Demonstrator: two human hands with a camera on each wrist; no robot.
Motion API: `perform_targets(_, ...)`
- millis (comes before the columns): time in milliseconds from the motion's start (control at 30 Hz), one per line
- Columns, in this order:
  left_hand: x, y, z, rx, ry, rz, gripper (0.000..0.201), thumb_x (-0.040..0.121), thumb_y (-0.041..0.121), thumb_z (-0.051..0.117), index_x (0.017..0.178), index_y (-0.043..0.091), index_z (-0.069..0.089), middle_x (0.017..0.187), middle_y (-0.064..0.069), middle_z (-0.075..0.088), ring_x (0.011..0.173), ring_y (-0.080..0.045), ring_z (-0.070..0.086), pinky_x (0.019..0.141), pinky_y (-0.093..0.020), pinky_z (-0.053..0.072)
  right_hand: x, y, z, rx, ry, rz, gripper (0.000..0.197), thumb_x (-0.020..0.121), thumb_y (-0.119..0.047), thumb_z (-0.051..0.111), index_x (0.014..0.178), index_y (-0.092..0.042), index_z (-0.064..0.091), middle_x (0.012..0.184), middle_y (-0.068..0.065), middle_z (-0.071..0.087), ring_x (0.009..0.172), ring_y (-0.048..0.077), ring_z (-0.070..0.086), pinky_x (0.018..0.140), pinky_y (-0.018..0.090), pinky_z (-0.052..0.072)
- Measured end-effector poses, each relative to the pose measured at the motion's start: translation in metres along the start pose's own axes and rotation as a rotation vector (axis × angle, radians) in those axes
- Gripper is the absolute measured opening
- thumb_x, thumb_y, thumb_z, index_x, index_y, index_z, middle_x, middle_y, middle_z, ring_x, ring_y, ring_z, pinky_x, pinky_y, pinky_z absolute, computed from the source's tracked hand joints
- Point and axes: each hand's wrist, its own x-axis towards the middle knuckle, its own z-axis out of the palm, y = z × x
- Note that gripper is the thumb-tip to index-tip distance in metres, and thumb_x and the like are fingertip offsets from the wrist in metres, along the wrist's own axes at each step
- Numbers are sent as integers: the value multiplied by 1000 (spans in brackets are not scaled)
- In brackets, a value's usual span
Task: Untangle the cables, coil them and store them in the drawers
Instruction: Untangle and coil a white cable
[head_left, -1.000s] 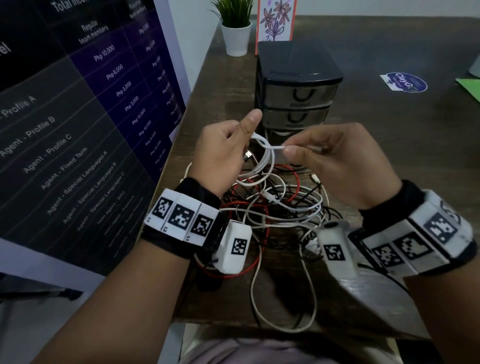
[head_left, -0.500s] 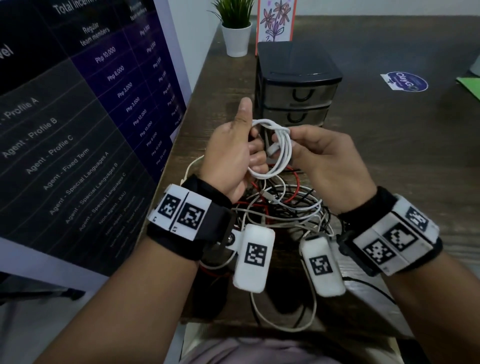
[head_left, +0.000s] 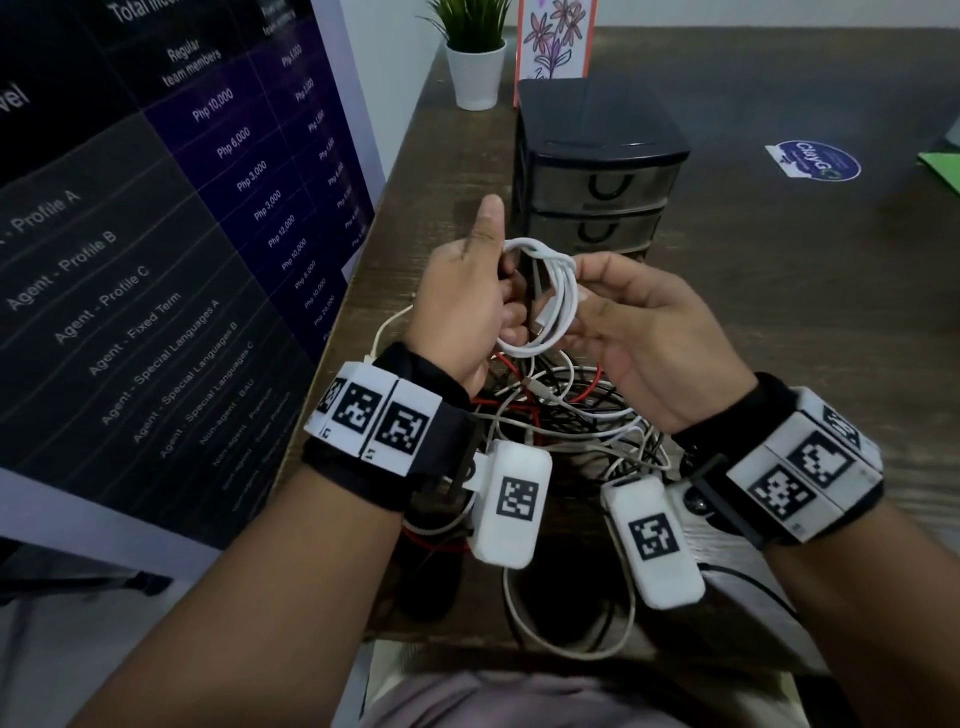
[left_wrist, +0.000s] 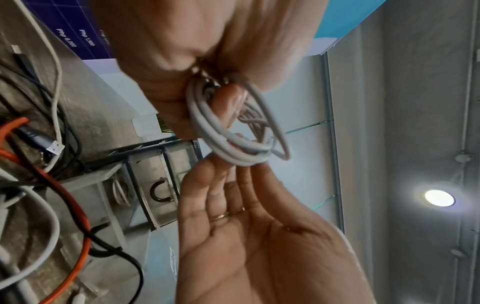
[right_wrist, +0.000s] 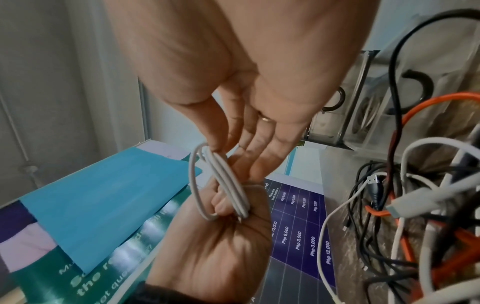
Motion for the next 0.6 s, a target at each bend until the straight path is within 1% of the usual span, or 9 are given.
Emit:
perform_targets(67,-1,1,1,2,6,18,51,104,45,38,63,15,41,49,1,34,33,-7,28,35,-16,23,-1,-4,0,51,-26,13,17,90,-1,50,103,-2,60,81,2,72,71,11,69,67,22,55)
perform_targets(133,-1,2,3,24,9,41,52,104,44,37,62,15,43,53,-3,37,32,-8,31,34,-15,25,-2,-7,0,95,-48,25,18,89,-2,50,105,0,58,77,-1,72,66,6,67,66,20,55)
perform_targets(200,-2,3,4,72,17,66,53,104,44,37,62,14,44,56,-8,40,34,-11,35,35,-16,26,-3,-8,0,123,-59,27,18,90,-3,51,107,1,58,77,-2,71,65,5,66,67,21,55)
perform_targets(267,-1,3,4,124,38,98,55,105,44,36,59,14,46,56,-9,42,35,-13,35,36,-19,26,-5,-10,1,134,-65,27,20,92,-6,51,109,2,57,78,-1,71,65,5,66,68,21,55)
perform_targets(333,0,2,4,169,73,145,58,105,43,35,58,13,48,55,-10,45,37,-13,39,38,-21,32,-7,-11,4,116,-65,20,25,91,-9,56,112,2,59,88,6,73,71,10,69,74,25,57)
perform_targets(400,2,1,4,220,102,199,59,105,42,35,57,12,50,59,-13,50,44,-15,46,46,-26,39,-6,-10,6,59,-50,4,33,82,-10,67,112,0,61,96,12,73,83,20,71,81,34,58)
perform_targets(467,3,0,4,255,110,234,59,106,40,34,56,12,49,56,-9,51,46,-14,47,48,-25,40,-6,-9,7,9,-39,0,39,74,-12,72,110,-3,63,97,13,73,86,24,70,87,38,57)
perform_targets(533,2,0,4,261,105,234,60,106,41,34,57,10,51,51,-5,50,43,-11,46,46,-23,39,-6,-9,8,0,-28,-4,36,76,-10,71,110,-4,62,96,12,74,86,24,71,86,38,57)
perform_targets(600,1,-1,3,226,87,222,62,106,42,34,66,1,57,53,-6,51,44,-12,47,44,-23,39,-7,-10,9,21,-3,-10,33,80,-7,67,111,-3,61,95,12,75,84,23,72,81,35,58)
